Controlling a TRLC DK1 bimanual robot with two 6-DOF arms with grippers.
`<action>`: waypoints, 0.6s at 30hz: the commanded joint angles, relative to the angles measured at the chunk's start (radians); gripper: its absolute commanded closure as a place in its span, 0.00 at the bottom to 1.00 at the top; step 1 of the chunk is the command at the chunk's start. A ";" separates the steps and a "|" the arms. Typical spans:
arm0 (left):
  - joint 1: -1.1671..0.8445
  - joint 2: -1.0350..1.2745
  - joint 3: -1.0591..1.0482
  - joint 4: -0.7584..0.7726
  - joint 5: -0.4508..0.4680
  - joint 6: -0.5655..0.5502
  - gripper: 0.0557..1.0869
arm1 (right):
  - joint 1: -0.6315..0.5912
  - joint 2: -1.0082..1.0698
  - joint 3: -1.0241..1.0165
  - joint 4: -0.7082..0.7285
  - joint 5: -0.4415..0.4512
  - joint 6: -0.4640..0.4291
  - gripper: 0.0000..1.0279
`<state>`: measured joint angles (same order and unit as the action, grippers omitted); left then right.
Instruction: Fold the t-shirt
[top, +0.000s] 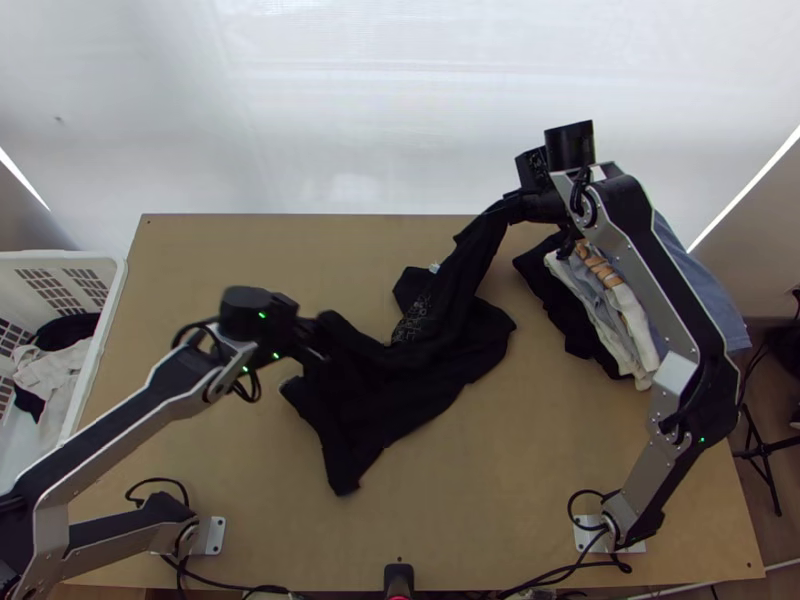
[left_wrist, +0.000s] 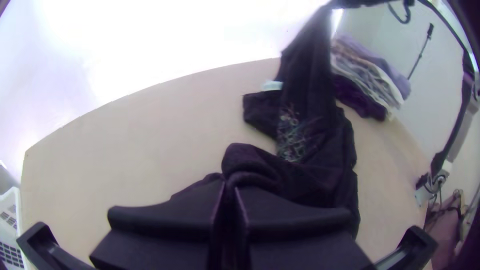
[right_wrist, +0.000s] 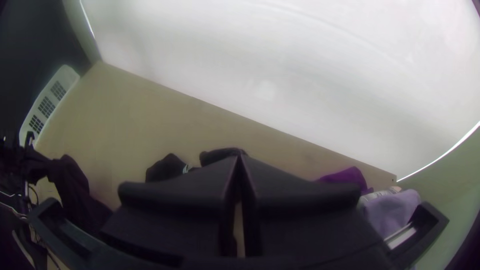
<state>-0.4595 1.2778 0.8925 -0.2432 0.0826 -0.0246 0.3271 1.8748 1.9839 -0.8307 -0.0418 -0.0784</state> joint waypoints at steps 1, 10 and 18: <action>0.214 0.052 0.002 -0.005 0.005 -0.020 0.97 | -0.008 -0.039 -0.057 0.001 0.000 0.002 0.97; 0.367 0.057 -0.040 -0.005 0.008 -0.011 0.97 | -0.049 -0.075 -0.102 0.001 0.000 0.002 0.97; 0.461 0.061 -0.084 0.038 0.023 0.009 0.97 | -0.069 -0.089 -0.137 0.001 0.000 0.005 0.97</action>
<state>-0.0769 1.3319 0.8398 -0.2371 0.0933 -0.0261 0.2722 1.7962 1.8736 -0.8295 -0.0418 -0.0750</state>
